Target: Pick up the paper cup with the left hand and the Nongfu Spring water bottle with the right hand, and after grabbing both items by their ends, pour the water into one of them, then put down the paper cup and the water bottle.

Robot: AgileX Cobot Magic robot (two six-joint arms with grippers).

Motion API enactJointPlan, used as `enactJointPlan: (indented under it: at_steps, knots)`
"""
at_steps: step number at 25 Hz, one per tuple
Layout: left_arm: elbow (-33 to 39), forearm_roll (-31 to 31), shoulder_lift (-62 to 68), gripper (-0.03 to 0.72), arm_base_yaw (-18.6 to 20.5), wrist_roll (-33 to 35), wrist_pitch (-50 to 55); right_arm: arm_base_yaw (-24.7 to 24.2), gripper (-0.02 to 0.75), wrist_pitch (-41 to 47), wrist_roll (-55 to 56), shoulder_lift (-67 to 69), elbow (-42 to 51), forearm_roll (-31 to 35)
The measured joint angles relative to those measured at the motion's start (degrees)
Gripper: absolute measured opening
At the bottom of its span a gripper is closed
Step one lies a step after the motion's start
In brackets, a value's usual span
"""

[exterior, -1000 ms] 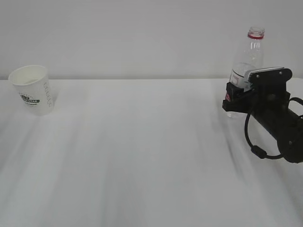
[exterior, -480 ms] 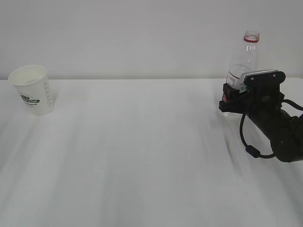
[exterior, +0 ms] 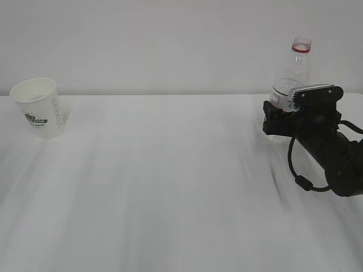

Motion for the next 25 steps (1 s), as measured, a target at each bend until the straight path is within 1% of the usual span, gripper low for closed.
enactJointPlan:
  at_steps: [7,18,25]
  knots:
    - [0.0,0.22,0.0,0.568,0.0,0.0,0.0,0.0,0.655,-0.36,0.22,-0.63,2.94,-0.08]
    - [0.0,1.38,0.0,0.566,0.0,0.0,0.0,0.0,0.646,-0.62,0.26,-6.79,8.37,-0.98]
    - [0.0,1.51,0.0,0.542,0.0,0.0,0.0,0.0,0.641,-0.66,0.26,-11.99,12.71,-1.19]
